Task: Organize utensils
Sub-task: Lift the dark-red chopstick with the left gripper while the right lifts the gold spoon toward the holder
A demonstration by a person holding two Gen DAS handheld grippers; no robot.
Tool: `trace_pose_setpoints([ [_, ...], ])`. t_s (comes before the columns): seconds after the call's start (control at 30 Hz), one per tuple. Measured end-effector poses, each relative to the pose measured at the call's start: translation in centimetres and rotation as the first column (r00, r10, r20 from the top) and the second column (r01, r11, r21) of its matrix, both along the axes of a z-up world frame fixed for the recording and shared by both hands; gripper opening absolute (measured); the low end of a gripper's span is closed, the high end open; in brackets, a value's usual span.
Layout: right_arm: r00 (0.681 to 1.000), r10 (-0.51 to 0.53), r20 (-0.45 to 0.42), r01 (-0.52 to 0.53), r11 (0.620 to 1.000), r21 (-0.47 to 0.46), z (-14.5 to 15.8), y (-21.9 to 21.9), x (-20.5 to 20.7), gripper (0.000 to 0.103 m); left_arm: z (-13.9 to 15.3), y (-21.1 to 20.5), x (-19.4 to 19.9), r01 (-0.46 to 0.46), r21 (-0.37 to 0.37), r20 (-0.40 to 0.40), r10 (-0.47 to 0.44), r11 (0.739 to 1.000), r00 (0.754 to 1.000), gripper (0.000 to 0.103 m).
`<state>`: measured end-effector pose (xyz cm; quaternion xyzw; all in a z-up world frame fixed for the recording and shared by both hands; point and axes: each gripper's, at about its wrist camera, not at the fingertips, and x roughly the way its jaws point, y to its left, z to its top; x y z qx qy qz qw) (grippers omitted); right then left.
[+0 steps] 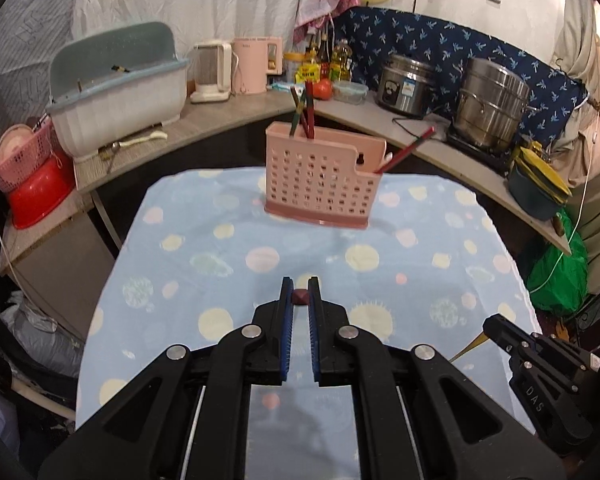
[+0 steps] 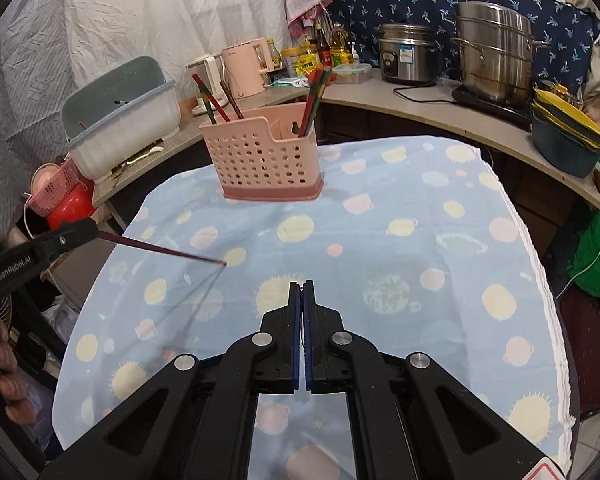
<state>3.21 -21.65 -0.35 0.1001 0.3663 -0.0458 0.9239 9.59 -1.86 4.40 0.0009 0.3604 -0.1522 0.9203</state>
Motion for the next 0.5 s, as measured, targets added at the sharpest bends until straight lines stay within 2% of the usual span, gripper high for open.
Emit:
trace_pose_setpoints([
  [0.23, 0.999, 0.025, 0.033, -0.025, 1.000, 0.006, 1.7, 0.2, 1.8, 0.002, 3.6, 0.3, 2.3, -0.006, -0.026, 0.051, 0.007, 1.000, 0.999, 0.007],
  [0.5, 0.996, 0.044, 0.074, -0.047, 0.998, 0.037, 5.2, -0.4, 5.1, 0.002, 7.9, 0.1, 5.4, -0.006, -0.024, 0.112, 0.009, 1.000, 0.994, 0.007],
])
